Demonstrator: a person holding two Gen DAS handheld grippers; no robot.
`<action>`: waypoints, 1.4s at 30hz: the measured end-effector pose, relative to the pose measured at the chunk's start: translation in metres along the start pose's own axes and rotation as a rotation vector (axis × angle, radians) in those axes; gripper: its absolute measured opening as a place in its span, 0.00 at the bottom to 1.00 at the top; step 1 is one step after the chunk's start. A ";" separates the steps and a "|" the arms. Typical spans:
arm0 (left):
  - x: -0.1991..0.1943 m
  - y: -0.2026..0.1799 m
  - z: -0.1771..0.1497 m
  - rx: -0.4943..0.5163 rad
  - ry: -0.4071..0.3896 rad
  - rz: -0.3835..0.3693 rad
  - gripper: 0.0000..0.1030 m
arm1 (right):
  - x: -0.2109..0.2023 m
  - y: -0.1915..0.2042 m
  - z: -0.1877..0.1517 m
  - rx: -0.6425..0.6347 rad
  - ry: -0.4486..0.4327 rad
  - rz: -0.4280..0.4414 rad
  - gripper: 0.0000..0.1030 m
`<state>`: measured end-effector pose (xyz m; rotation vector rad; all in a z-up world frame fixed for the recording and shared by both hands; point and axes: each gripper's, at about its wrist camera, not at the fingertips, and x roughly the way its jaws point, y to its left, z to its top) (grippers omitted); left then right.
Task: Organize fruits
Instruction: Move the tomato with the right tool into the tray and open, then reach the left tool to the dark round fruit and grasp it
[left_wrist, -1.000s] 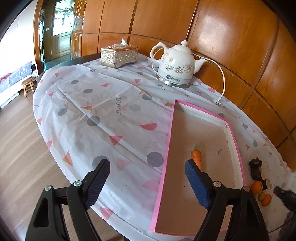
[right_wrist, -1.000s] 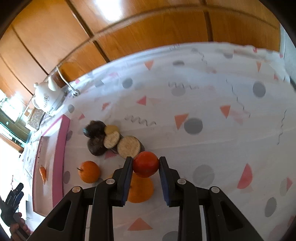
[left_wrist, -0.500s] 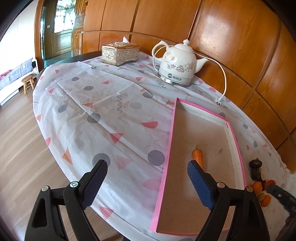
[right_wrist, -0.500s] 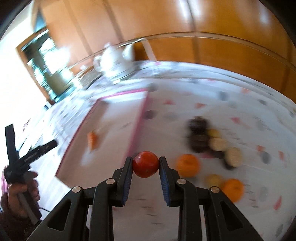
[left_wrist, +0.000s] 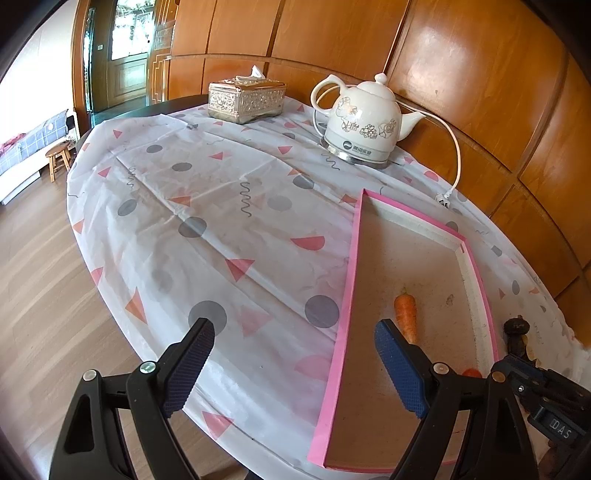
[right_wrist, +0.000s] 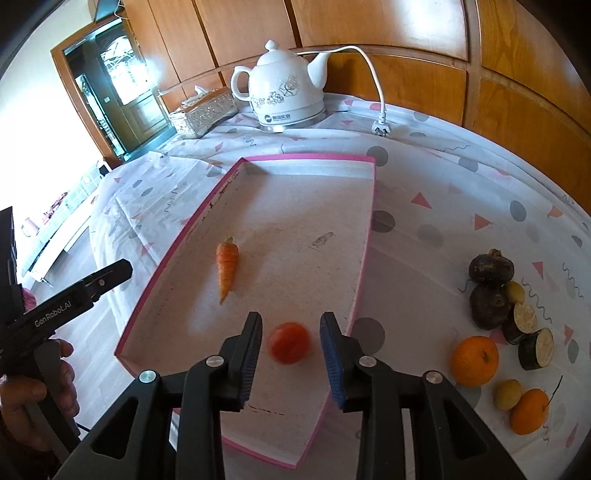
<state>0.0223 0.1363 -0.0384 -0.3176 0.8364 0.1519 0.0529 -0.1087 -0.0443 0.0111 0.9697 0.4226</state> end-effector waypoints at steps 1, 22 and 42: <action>0.000 0.000 0.000 0.000 0.001 0.000 0.86 | 0.000 -0.001 -0.001 0.000 -0.002 -0.007 0.34; -0.005 -0.008 -0.001 0.027 -0.013 -0.019 0.86 | -0.077 -0.097 -0.028 0.113 -0.084 -0.276 0.49; -0.010 -0.031 0.001 0.098 -0.013 -0.043 0.86 | -0.138 -0.234 -0.067 0.321 -0.007 -0.595 0.50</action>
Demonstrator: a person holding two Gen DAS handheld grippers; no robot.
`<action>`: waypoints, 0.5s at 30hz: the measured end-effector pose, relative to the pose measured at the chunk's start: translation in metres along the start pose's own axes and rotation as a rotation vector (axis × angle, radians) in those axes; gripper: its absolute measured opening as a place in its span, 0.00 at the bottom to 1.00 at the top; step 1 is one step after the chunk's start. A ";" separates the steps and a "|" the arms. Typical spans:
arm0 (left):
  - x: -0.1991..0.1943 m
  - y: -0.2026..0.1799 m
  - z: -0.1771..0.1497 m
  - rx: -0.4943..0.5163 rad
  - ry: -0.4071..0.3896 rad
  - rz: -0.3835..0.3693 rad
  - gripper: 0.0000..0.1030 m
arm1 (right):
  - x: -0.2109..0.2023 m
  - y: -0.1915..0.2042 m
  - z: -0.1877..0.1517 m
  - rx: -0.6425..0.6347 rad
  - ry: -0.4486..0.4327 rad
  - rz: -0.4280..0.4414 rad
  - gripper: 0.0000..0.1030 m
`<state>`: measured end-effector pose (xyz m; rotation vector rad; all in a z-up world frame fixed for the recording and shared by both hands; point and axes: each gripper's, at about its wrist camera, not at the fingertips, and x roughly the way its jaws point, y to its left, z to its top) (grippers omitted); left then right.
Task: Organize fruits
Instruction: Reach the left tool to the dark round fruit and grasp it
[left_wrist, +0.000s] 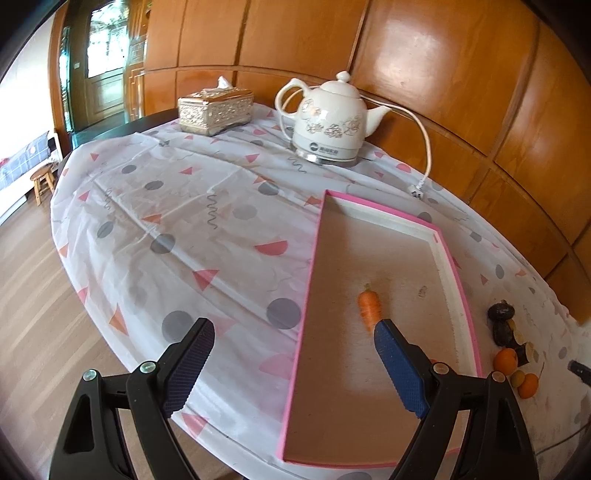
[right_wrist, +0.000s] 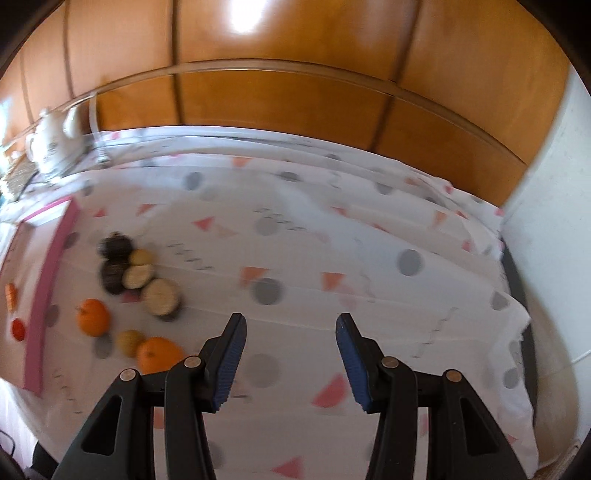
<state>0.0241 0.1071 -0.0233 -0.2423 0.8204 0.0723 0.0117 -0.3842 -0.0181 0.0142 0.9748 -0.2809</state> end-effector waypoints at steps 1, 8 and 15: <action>0.000 -0.002 0.000 0.006 0.000 -0.003 0.86 | 0.002 -0.006 0.000 0.010 0.002 -0.012 0.50; 0.004 -0.012 0.000 0.027 0.021 -0.001 0.86 | 0.017 -0.064 -0.003 0.172 0.040 -0.096 0.50; 0.005 -0.022 0.004 0.029 0.028 -0.008 0.86 | 0.023 -0.112 -0.011 0.377 0.083 -0.128 0.50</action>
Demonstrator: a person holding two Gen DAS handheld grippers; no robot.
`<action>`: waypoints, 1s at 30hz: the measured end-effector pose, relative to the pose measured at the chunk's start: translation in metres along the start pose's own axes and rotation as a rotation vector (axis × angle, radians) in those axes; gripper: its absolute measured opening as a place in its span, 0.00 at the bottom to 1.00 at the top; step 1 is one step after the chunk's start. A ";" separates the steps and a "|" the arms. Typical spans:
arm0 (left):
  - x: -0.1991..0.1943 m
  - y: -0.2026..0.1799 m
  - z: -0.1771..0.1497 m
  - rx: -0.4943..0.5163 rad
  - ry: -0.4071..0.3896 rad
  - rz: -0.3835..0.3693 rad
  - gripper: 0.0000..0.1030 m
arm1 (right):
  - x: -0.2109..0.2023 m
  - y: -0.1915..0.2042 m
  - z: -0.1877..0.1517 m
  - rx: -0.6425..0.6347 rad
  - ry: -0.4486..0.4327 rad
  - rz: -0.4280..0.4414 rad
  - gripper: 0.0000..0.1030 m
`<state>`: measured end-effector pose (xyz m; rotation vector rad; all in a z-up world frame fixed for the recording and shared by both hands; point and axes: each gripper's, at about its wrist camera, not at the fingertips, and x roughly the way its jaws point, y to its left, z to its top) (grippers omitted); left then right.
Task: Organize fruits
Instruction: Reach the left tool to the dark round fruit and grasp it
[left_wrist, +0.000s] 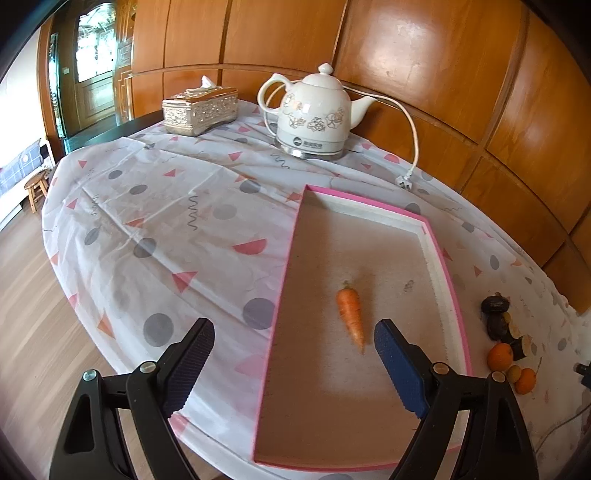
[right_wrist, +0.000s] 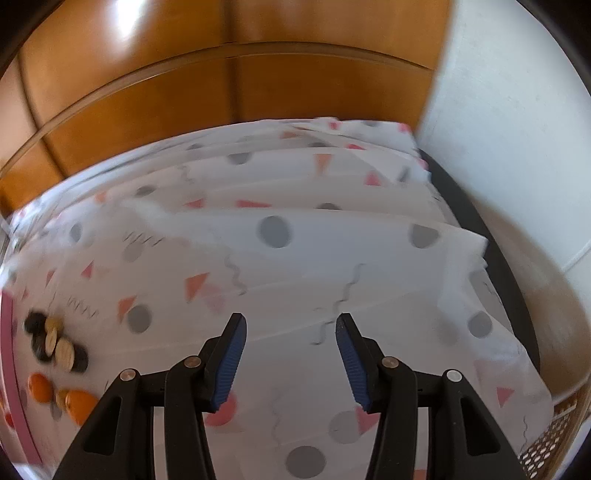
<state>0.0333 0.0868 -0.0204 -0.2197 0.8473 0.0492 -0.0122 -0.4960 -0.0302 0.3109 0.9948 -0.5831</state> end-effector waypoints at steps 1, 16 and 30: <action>0.000 -0.003 0.001 0.002 0.002 -0.007 0.86 | 0.000 -0.008 0.001 0.036 0.000 -0.008 0.50; 0.023 -0.139 0.026 0.234 0.065 -0.298 0.80 | 0.002 -0.041 0.007 0.210 0.012 0.006 0.50; 0.109 -0.252 0.026 0.285 0.238 -0.380 0.77 | 0.010 -0.045 0.007 0.244 0.045 0.027 0.50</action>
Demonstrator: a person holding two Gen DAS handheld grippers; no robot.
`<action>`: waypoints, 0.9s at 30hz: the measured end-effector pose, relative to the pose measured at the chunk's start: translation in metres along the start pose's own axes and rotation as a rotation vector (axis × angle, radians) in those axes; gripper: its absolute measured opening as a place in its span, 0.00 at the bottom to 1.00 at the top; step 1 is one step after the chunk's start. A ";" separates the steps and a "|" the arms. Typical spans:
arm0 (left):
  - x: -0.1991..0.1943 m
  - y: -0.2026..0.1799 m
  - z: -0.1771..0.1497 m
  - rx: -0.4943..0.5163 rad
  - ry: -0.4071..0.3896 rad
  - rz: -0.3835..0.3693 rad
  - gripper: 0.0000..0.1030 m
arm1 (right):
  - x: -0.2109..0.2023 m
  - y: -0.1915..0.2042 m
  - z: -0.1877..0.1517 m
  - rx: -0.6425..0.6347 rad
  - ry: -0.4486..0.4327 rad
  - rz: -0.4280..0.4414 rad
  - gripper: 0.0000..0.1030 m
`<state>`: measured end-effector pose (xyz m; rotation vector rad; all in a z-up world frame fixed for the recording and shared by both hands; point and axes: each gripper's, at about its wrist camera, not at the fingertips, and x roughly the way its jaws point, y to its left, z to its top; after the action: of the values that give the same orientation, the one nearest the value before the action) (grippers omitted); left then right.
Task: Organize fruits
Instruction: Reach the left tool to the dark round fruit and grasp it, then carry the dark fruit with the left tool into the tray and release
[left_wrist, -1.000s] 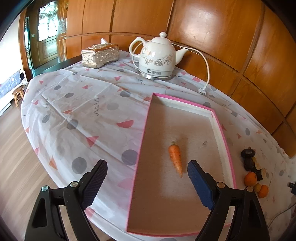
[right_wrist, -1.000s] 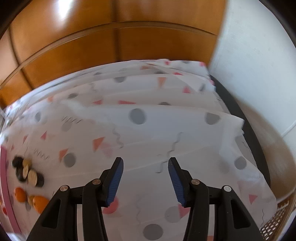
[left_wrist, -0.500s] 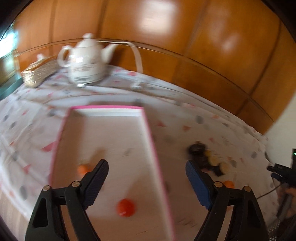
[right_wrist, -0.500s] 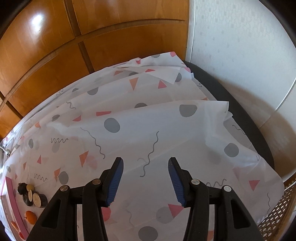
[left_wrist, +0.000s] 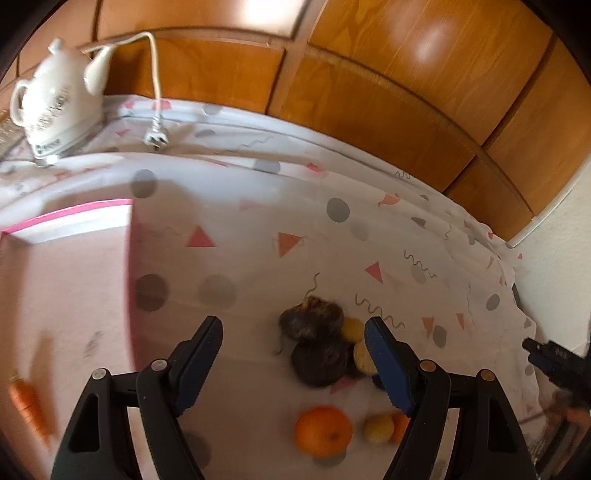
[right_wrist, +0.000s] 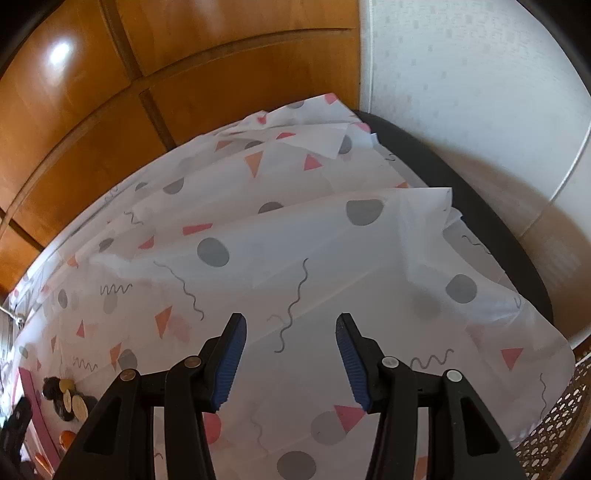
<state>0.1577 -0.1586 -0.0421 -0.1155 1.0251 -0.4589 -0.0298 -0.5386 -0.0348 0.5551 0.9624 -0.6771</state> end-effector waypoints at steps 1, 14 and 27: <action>0.006 -0.002 0.002 0.001 0.008 -0.001 0.77 | 0.001 0.001 0.000 -0.006 0.003 0.003 0.50; 0.045 0.003 0.001 -0.018 0.080 -0.053 0.47 | 0.005 0.015 -0.003 -0.073 0.020 0.003 0.50; -0.050 0.045 -0.003 -0.025 -0.087 -0.041 0.47 | 0.007 0.020 -0.006 -0.101 0.018 -0.022 0.50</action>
<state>0.1475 -0.0972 -0.0175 -0.1778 0.9449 -0.4744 -0.0156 -0.5236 -0.0411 0.4627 1.0153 -0.6403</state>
